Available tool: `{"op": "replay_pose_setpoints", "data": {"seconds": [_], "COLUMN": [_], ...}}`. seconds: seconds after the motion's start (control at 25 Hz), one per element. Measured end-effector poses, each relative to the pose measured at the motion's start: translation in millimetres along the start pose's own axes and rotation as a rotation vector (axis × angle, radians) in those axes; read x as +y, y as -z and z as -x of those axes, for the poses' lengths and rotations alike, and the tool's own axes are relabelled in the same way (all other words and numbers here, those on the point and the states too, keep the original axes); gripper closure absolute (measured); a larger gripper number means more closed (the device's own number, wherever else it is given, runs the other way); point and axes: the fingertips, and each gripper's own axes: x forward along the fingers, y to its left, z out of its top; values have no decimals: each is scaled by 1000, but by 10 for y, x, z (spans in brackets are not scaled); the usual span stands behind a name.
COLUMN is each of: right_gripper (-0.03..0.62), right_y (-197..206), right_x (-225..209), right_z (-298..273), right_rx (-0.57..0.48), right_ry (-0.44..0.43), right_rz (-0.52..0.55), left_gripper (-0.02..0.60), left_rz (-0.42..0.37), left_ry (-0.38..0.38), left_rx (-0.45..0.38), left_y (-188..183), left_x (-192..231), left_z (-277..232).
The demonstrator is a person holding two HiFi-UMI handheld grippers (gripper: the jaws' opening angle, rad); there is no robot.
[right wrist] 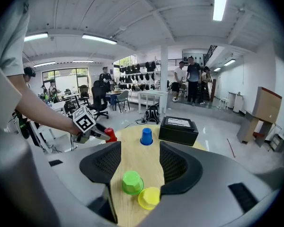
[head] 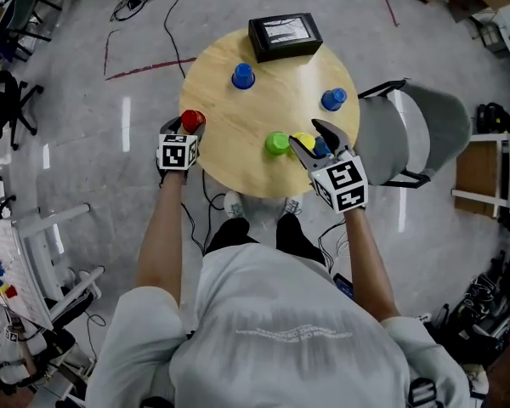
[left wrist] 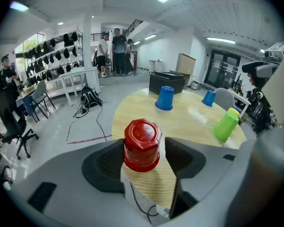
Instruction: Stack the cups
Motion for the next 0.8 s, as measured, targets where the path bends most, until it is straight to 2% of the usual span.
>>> {"op": "replay_pose_setpoints", "data": {"seconds": [0.08, 0.28, 0.44, 0.64, 0.8], "right_gripper": [330, 330, 330, 330, 330], "right_y": [27, 76, 110, 186, 269], "right_x": [-15, -121, -222, -360, -470], "right_z": [50, 178, 292, 475, 642], "right_rx": [1, -5, -15, -19, -23], "right_ry": [5, 25, 47, 73, 96], "right_rz": [-3, -13, -14, -20, -37], "left_gripper": [328, 331, 331, 331, 331], "left_rz": [-5, -15, -61, -230, -432], "left_ry": [-7, 41, 192, 418, 519], "left_rx": [3, -33, -93, -139, -120], "left_y": [-13, -216, -557, -966, -1059], "left_x": [1, -203, -740, -1705, -2386], "left_z": [-22, 28, 170, 365, 415]}}
